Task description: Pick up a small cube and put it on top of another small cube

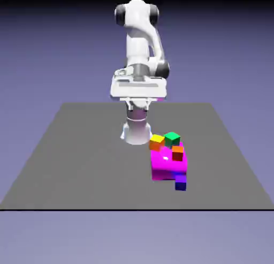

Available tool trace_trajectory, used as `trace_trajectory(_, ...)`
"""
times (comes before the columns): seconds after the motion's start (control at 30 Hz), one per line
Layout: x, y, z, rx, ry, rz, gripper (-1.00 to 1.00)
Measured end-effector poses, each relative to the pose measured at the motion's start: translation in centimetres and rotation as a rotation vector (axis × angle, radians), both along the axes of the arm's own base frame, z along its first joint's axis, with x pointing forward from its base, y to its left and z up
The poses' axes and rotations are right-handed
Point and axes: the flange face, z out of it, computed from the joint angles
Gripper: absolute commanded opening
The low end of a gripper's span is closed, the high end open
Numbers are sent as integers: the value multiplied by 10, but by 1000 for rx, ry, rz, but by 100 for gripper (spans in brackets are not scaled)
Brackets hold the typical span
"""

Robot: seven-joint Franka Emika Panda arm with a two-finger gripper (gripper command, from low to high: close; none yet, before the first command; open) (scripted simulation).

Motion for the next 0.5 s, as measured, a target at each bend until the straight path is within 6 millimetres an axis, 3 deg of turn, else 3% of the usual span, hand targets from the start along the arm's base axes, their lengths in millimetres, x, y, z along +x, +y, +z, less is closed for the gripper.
trace_trajectory(0.27, 43, 54, -86, 18, 324, -42, 0)
trace_trajectory(0.5, 57, 105, -169, 37, 601, -92, 0)
